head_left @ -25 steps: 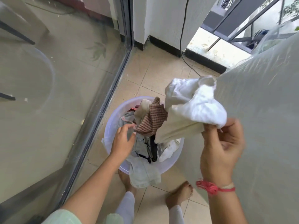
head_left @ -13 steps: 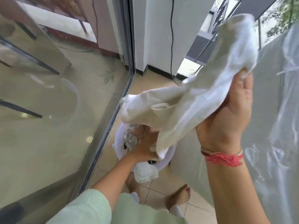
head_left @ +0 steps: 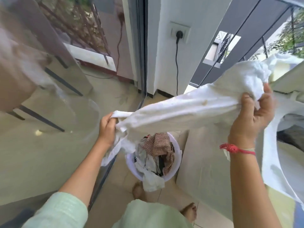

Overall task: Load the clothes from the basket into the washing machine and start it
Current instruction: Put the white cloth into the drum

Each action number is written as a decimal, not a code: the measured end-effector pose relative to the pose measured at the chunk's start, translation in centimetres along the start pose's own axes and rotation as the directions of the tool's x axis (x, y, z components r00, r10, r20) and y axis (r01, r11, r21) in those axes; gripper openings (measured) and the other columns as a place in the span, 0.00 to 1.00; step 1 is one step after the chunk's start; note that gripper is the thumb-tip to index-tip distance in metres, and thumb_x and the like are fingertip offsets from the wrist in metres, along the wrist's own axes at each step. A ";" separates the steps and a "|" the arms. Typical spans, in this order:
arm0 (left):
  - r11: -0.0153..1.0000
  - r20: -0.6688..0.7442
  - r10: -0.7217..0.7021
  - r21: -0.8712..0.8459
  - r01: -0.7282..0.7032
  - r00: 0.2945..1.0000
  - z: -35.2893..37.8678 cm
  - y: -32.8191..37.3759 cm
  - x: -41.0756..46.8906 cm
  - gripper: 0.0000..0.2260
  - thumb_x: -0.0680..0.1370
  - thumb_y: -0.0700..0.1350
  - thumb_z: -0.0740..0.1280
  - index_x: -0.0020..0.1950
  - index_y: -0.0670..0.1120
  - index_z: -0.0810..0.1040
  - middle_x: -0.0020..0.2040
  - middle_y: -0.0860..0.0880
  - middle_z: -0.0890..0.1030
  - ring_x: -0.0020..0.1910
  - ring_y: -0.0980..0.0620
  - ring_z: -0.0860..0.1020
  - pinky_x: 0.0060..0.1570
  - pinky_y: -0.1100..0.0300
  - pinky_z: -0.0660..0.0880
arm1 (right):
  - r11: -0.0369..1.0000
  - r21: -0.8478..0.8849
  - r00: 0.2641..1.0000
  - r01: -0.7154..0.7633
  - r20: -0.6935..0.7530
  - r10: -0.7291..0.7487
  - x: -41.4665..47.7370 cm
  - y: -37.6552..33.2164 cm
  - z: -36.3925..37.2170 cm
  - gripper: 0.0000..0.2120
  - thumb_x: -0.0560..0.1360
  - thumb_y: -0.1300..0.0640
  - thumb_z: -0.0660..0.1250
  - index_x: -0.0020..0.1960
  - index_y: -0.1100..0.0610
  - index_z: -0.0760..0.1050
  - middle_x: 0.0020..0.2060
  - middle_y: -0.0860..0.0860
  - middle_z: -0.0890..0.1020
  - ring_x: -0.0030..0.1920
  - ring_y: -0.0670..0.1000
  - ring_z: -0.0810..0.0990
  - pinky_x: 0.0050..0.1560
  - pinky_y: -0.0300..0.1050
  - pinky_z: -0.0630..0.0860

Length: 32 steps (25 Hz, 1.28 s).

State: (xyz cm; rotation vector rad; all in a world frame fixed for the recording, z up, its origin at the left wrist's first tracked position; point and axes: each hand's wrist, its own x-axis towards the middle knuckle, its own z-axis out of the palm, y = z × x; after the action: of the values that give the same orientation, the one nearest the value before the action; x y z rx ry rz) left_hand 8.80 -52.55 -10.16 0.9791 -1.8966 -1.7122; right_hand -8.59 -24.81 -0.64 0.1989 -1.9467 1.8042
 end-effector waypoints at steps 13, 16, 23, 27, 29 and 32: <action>0.901 -0.062 0.350 -0.251 -0.354 0.935 8.8 32.6 -4.6 0.15 0.78 0.37 0.53 0.32 0.46 0.66 0.31 0.50 0.67 0.22 0.64 0.67 0.25 0.69 0.63 | 0.876 0.407 0.831 -0.258 0.556 -0.013 10.5 -17.8 -12.1 0.16 0.68 0.66 0.70 0.48 0.52 0.68 0.42 0.52 0.76 0.42 0.49 0.76 0.44 0.39 0.76; 0.866 0.201 0.460 -0.316 -0.388 0.865 14.5 38.8 -7.7 0.05 0.74 0.45 0.58 0.41 0.46 0.71 0.37 0.48 0.71 0.32 0.56 0.72 0.34 0.62 0.69 | 0.912 0.410 0.898 -0.032 0.412 -0.154 14.3 -21.0 -19.9 0.22 0.70 0.76 0.60 0.53 0.51 0.66 0.45 0.52 0.76 0.45 0.50 0.75 0.50 0.47 0.74; 0.557 0.727 0.572 -0.004 -0.831 0.380 27.9 40.9 -14.4 0.21 0.62 0.58 0.77 0.53 0.59 0.78 0.51 0.51 0.76 0.48 0.55 0.76 0.46 0.70 0.71 | 0.895 -0.360 0.946 0.264 -0.087 -0.313 22.0 -21.3 -39.2 0.11 0.64 0.52 0.65 0.45 0.44 0.79 0.38 0.43 0.82 0.41 0.42 0.77 0.45 0.40 0.75; 0.139 0.742 0.617 0.227 -0.964 0.264 35.2 38.3 -15.8 0.13 0.65 0.50 0.78 0.47 0.51 0.81 0.47 0.51 0.68 0.47 0.51 0.75 0.43 0.63 0.68 | 0.652 -0.755 0.995 -0.068 -0.101 -0.013 23.0 -17.6 -43.5 0.23 0.59 0.38 0.66 0.43 0.55 0.78 0.40 0.54 0.80 0.43 0.55 0.77 0.40 0.45 0.71; 0.217 0.756 0.588 0.195 -0.957 0.287 37.3 37.4 -15.0 0.07 0.72 0.50 0.72 0.45 0.47 0.81 0.47 0.50 0.67 0.46 0.49 0.76 0.46 0.60 0.72 | 0.622 -0.764 0.984 -0.174 -0.116 0.132 23.4 -15.9 -45.2 0.29 0.63 0.36 0.67 0.53 0.57 0.76 0.52 0.57 0.75 0.52 0.58 0.75 0.50 0.50 0.72; 0.376 0.715 0.619 0.095 -0.922 0.326 38.9 36.8 -13.9 0.08 0.76 0.48 0.67 0.46 0.45 0.82 0.54 0.48 0.70 0.52 0.48 0.77 0.53 0.50 0.77 | 0.693 -0.709 0.990 -0.131 -0.060 0.127 24.7 -13.4 -47.3 0.31 0.69 0.38 0.67 0.58 0.62 0.71 0.64 0.60 0.66 0.64 0.58 0.68 0.64 0.50 0.65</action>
State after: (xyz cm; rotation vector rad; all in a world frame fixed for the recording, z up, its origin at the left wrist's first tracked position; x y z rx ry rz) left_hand -17.60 -15.57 21.29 -0.5646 -2.6020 -0.8718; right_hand -13.18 24.59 23.11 -0.2142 -2.5452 0.9729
